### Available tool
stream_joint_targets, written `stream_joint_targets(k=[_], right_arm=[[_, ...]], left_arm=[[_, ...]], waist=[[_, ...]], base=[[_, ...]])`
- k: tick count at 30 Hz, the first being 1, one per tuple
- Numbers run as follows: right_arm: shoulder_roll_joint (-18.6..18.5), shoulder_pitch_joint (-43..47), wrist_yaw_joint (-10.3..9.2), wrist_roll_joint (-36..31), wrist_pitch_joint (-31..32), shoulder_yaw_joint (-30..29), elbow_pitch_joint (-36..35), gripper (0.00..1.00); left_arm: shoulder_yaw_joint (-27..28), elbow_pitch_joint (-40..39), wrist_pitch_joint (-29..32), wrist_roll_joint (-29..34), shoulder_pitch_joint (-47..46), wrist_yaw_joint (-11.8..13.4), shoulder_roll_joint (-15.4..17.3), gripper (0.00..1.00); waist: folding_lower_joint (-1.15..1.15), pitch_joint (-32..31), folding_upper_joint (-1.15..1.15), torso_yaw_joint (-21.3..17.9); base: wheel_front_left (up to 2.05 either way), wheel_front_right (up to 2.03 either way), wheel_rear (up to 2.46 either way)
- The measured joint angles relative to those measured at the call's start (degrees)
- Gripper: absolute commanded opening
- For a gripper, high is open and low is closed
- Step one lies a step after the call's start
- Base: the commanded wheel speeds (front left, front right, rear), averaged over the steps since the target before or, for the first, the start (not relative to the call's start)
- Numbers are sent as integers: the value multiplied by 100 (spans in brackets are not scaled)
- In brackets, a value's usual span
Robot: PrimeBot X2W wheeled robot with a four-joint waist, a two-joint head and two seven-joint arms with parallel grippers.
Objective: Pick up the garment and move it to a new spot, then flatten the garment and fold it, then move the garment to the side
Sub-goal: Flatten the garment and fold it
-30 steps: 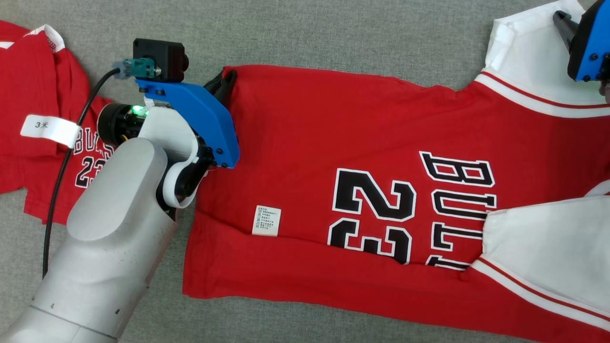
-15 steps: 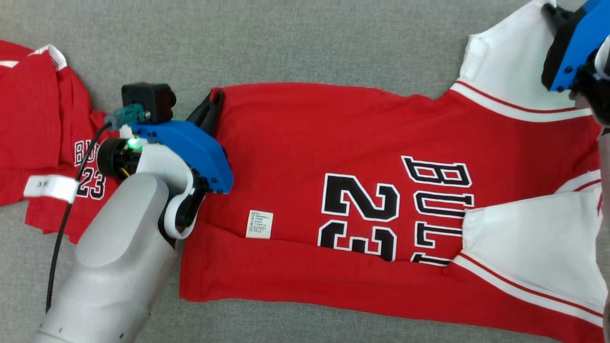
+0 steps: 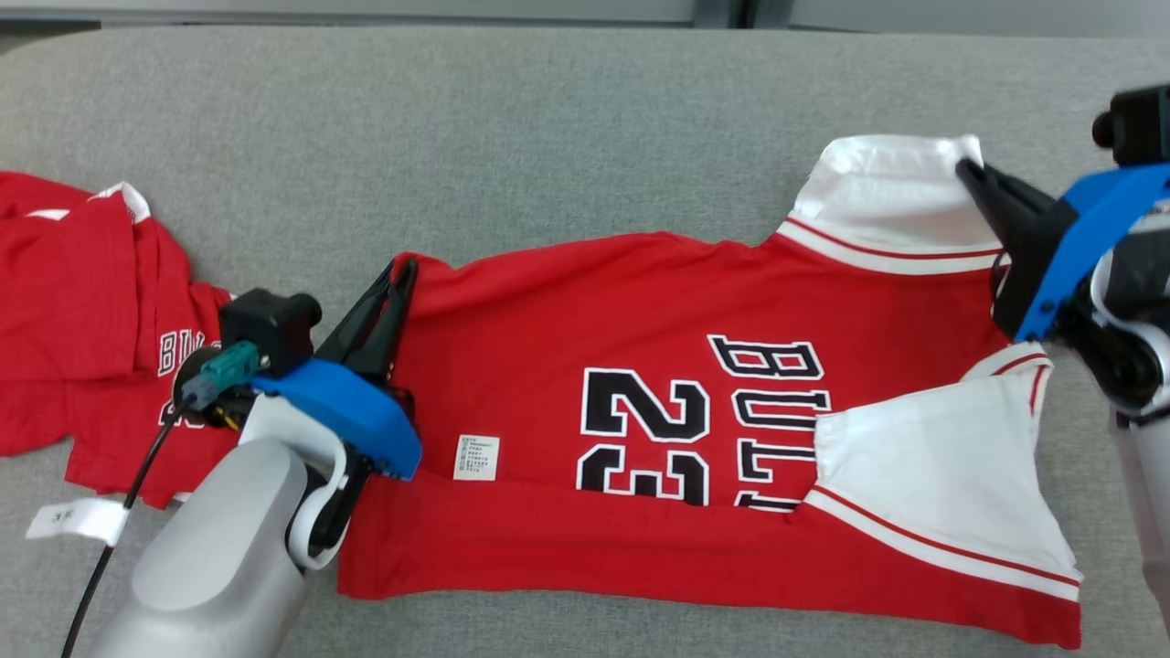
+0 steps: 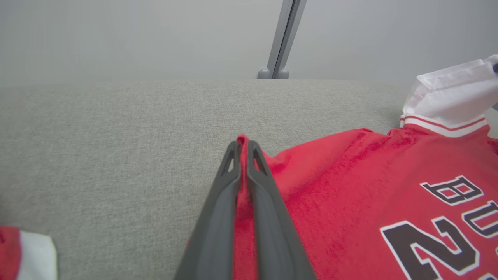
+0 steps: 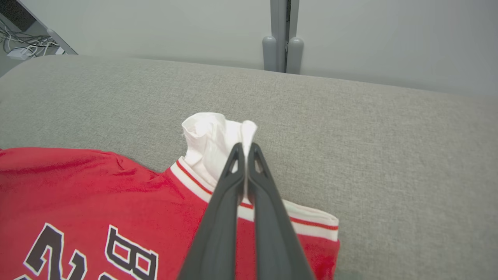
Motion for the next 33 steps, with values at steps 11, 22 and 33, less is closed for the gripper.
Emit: stream_joint_targets(k=[11,22,33], right_arm=[[-38,1728,0,408,482,-606,-1421,0],[446,2898,0,409,965,-1200,-2431,0],[850,3691,0,608,1529,-1438,-3165,0]], left_arm=[[-274,-343,-575,382,681,-138,470,0],[-272,-419,-650,757,1082,-187,759,0],[204,-358,-651,966,1321,-201,638,0]], waist=[[0,-381,0,-260],[0,-516,0,-329],[0,-599,0,-378]], base=[[0,0,0],[0,0,0],[0,0,0]])
